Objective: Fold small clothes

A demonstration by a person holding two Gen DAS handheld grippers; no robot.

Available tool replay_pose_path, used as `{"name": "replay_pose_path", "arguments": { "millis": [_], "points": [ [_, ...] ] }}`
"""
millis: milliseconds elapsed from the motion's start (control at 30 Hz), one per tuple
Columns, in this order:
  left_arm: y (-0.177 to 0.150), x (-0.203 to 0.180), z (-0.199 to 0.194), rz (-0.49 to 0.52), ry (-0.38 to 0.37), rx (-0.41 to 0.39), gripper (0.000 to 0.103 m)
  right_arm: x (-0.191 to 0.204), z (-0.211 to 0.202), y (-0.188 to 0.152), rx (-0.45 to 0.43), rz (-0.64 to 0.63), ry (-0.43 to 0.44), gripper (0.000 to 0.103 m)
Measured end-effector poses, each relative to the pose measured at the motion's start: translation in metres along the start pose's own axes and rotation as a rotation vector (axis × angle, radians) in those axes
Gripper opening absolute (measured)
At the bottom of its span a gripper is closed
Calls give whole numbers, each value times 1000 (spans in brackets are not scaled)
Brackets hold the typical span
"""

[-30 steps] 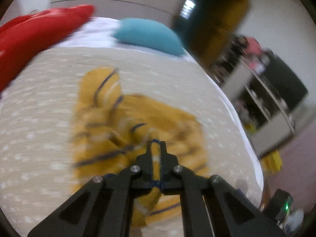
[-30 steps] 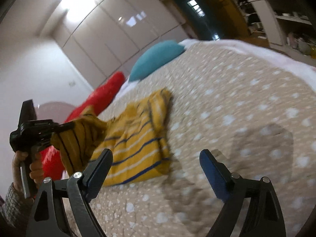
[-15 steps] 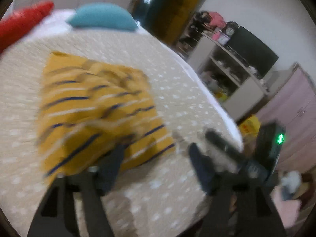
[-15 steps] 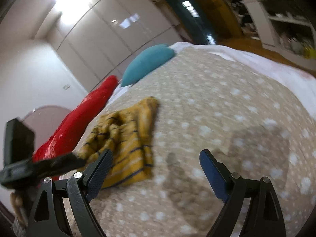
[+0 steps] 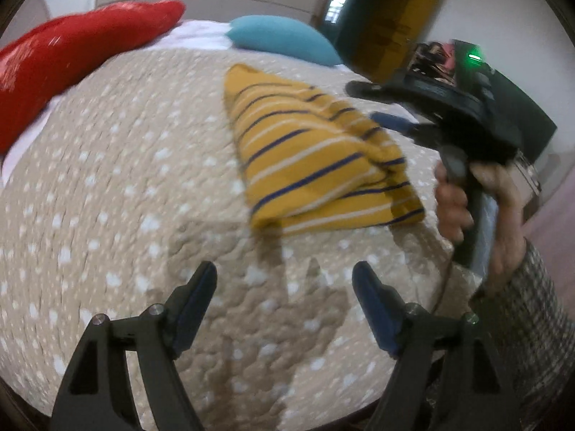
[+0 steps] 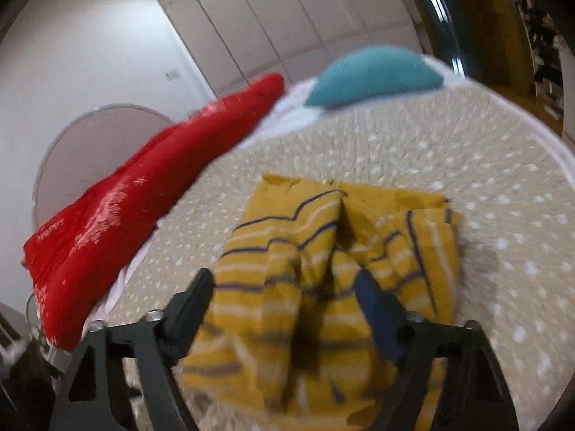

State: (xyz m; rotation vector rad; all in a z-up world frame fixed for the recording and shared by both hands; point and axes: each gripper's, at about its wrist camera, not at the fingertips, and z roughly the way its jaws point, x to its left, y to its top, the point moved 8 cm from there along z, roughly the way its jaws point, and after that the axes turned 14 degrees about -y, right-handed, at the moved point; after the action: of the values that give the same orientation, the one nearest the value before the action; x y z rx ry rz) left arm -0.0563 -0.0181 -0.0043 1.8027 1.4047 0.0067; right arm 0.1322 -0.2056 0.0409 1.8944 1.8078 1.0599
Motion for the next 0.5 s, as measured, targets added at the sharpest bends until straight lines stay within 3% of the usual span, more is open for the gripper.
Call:
{"name": "replay_pose_path", "arguments": {
  "millis": [133,167,233,367,500],
  "points": [
    [-7,14,-3,-43,5,1,77,6,65,-5,182,30,-6,24],
    [-8,16,-5,-43,12,1,77,7,73,-6,204,31,3,21],
    [-8,18,-10,-36,22,-4,77,9,65,2,164,34,26,16],
    [-4,20,-10,-39,23,-7,77,-8,10,32,-13,80,55,15],
    [-7,16,6,-38,12,24,77,-56,-12,30,-88,147,-63,15]
  ]
}}
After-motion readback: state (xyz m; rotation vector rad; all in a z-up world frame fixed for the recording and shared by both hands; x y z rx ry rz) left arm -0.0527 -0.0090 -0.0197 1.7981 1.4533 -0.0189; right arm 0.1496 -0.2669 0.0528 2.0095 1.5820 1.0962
